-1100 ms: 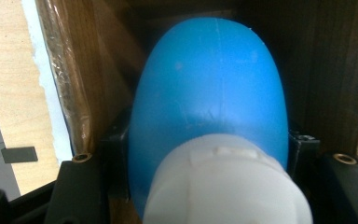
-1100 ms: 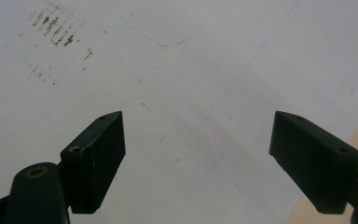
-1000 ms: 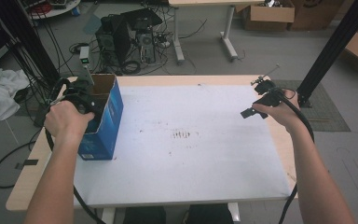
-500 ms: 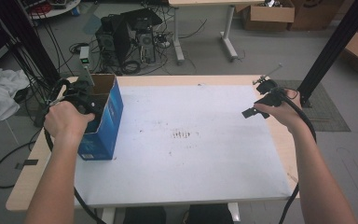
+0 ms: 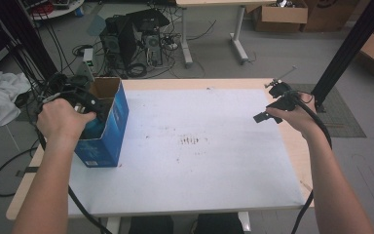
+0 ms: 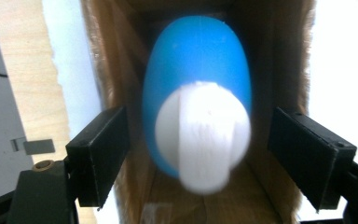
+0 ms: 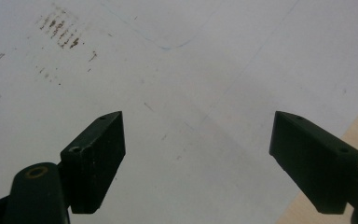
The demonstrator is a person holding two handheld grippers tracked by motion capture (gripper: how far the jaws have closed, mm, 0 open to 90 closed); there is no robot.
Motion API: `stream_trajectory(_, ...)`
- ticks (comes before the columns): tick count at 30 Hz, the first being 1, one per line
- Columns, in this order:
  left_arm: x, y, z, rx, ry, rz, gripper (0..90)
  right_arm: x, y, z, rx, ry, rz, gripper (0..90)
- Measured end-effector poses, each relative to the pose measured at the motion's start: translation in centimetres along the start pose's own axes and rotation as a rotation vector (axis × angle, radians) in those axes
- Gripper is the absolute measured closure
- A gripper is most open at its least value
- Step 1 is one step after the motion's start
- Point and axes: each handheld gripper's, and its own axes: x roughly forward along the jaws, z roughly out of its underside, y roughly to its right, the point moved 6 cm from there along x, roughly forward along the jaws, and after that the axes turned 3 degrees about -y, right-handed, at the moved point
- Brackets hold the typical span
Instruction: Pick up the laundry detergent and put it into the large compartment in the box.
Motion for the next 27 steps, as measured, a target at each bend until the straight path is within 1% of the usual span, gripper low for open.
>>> stream_trajectory(3,-1.3,0.4,0.1,0.022,0.024,-0.002,18.8,-0.2,-0.1,-0.1,0.001,0.003,-0.001,18.3)
stream_trajectory(5,-2.2,0.9,0.2,0.047,0.039,-0.001,16.9,-0.2,-0.2,-0.2,-0.002,0.003,0.000,18.3)
stream_trajectory(10,-4.0,2.8,0.3,0.111,0.076,0.002,15.7,-0.5,-0.4,-0.4,-0.003,0.008,0.000,18.3)
stream_trajectory(12,-4.5,3.8,0.3,0.139,0.093,0.018,15.3,-0.5,-0.5,-0.4,-0.005,0.008,0.000,18.3)
stream_trajectory(14,-4.7,4.7,0.4,0.163,0.105,0.021,15.1,-0.6,-0.7,-0.3,-0.005,0.003,0.000,18.4)
stream_trajectory(17,-4.8,6.2,0.6,0.221,0.105,0.032,14.5,-0.5,-0.7,-0.3,-0.002,0.006,-0.002,18.5)
stream_trajectory(19,-4.8,7.3,0.7,0.253,0.114,0.031,14.0,-0.5,-0.7,-0.1,0.006,0.003,-0.001,18.4)
stream_trajectory(20,-4.8,7.7,0.8,0.264,0.119,0.036,13.9,-0.6,-0.7,-0.1,0.005,0.005,0.000,18.4)
stream_trajectory(21,-4.7,8.3,0.9,0.278,0.124,0.053,13.9,-0.6,-0.7,-0.1,0.005,0.005,0.000,18.4)
stream_trajectory(22,-4.7,8.6,0.9,0.288,0.125,0.058,13.8,-0.6,-0.7,-0.1,0.004,0.001,0.000,18.4)
stream_trajectory(23,-4.6,9.1,1.0,0.311,0.121,0.049,13.8,-0.6,-0.7,-0.1,0.004,0.000,0.001,18.4)
stream_trajectory(25,-4.4,9.9,1.1,0.334,0.119,0.050,13.6,-0.9,-0.8,-0.1,0.007,-0.001,0.004,18.3)
stream_trajectory(27,-4.2,10.6,1.2,0.360,0.121,0.054,11.3,-1.0,-0.8,-0.1,0.005,0.002,0.007,18.2)
